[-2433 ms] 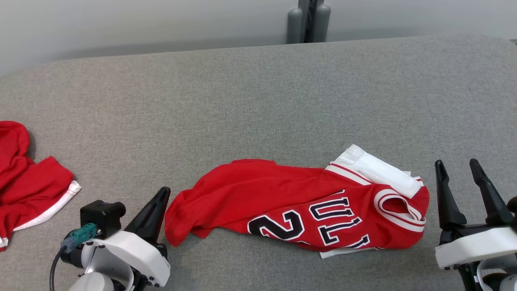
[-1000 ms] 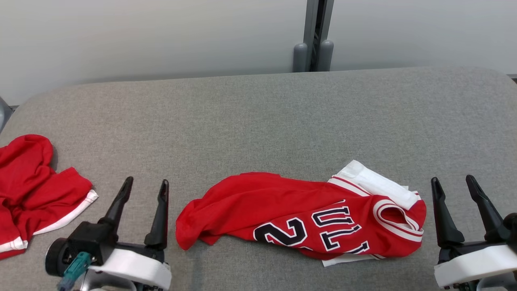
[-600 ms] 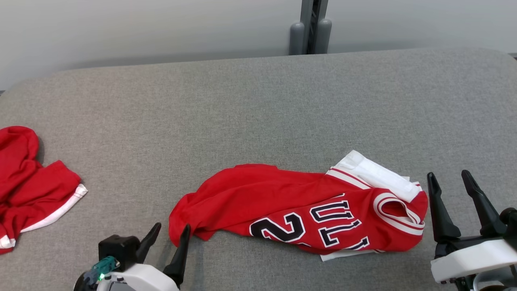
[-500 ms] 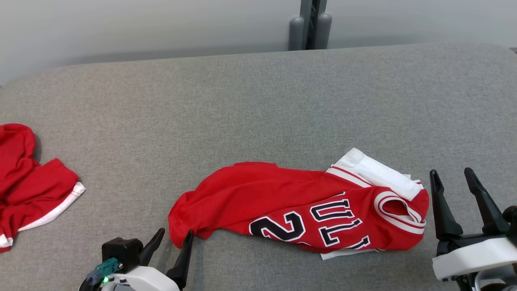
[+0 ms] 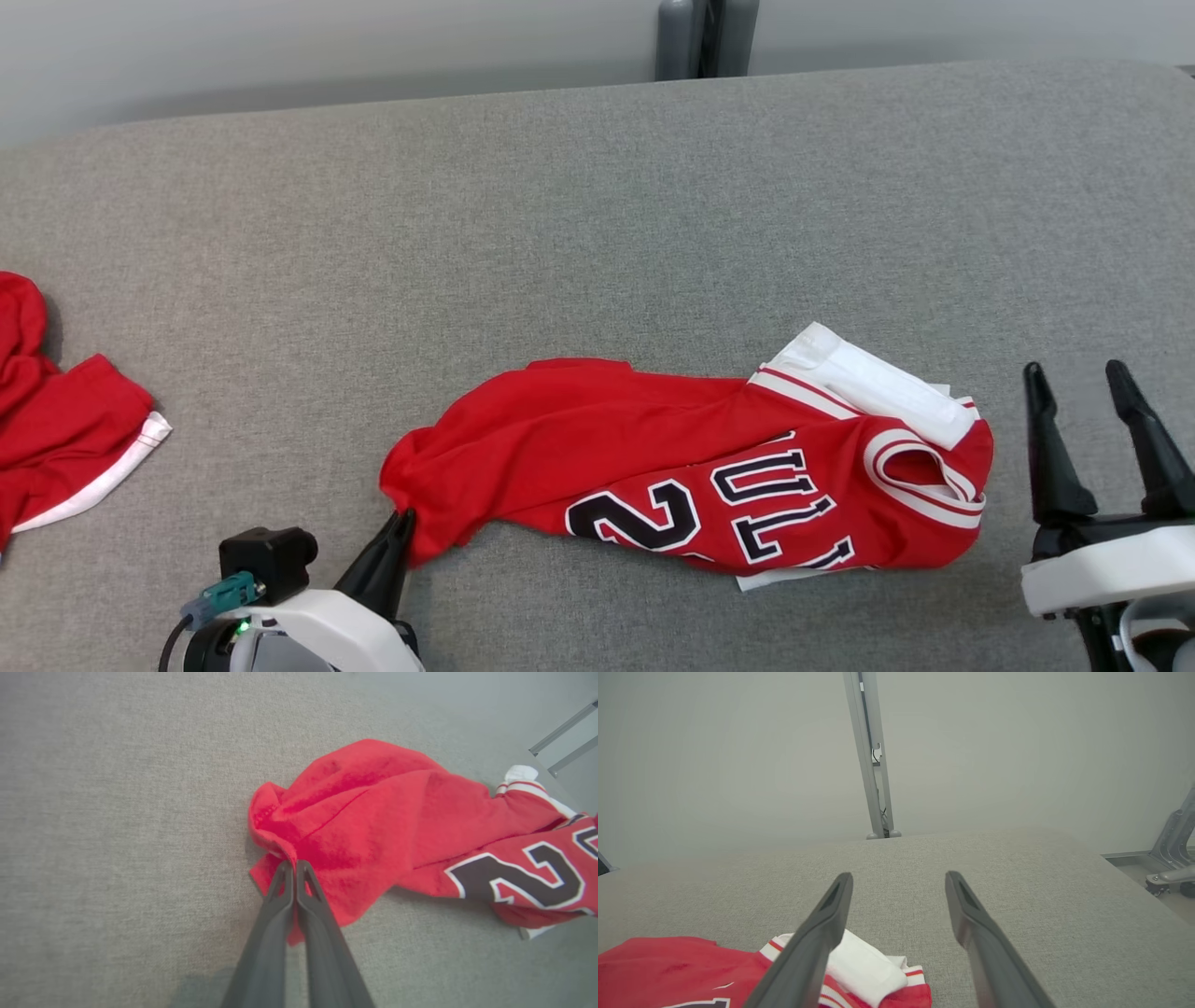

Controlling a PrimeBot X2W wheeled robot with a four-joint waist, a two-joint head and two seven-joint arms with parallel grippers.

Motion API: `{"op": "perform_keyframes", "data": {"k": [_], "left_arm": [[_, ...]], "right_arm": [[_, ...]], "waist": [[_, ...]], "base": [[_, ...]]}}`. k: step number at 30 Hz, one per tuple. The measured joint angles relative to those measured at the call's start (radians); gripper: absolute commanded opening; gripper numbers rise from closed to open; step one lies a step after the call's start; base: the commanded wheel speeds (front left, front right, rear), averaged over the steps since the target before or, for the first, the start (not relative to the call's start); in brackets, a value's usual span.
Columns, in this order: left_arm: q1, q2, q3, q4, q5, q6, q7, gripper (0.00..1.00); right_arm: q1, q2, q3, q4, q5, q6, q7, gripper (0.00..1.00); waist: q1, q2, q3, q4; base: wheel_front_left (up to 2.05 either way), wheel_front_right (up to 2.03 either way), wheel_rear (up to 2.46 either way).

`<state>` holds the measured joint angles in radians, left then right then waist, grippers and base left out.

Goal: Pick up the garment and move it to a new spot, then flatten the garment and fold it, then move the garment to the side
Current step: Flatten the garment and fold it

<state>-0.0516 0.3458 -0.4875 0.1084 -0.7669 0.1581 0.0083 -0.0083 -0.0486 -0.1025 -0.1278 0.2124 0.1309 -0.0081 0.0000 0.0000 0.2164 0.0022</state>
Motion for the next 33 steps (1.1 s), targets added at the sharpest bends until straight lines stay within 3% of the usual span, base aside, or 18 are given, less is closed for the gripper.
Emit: {"op": "perform_keyframes", "data": {"k": [7,12,24,25,26,28,33], "left_arm": [[-0.032,0.000,0.010,0.008,0.022,0.001,-0.044,0.00],[-0.053,-0.004,0.003,0.010,0.032,0.000,-0.053,0.00],[-0.081,-0.014,-0.007,0.025,0.037,-0.009,-0.067,0.00],[-0.082,-0.014,-0.007,0.027,0.037,-0.010,-0.070,0.00],[-0.084,-0.013,-0.008,0.029,0.037,-0.012,-0.070,0.00],[-0.091,-0.014,-0.007,0.031,0.037,-0.012,-0.078,0.00],[-0.095,-0.012,0.002,0.024,0.046,-0.009,-0.105,0.00]], "right_arm": [[-0.052,-0.012,-0.035,0.037,-0.013,0.000,0.009,1.00],[-0.092,-0.058,0.043,0.159,0.001,0.000,0.059,1.00],[-0.153,-0.072,0.090,0.360,0.048,0.000,0.052,1.00],[-0.154,-0.072,0.091,0.366,0.052,0.000,0.051,0.55],[-0.154,-0.072,0.093,0.368,0.053,0.000,0.046,0.43],[-0.155,-0.068,0.089,0.362,0.060,0.000,0.029,0.00],[-0.146,-0.060,0.067,0.311,0.047,0.000,0.006,0.00]], "waist": [[0.0000,0.0000,0.017,0.005],[0.0000,0.0000,0.035,0.023],[0.0000,0.0000,0.083,0.051],[0.0000,0.0000,0.086,0.052],[0.0000,0.0001,0.089,0.054],[0.0000,0.0000,0.093,0.056],[0.0000,0.0000,0.089,0.053]], "base": [[0.00,0.00,0.00],[0.00,0.00,0.00],[0.00,0.00,0.00],[0.00,0.00,0.00],[0.00,0.00,0.00],[0.00,0.00,0.00],[0.00,0.00,0.00]]}}
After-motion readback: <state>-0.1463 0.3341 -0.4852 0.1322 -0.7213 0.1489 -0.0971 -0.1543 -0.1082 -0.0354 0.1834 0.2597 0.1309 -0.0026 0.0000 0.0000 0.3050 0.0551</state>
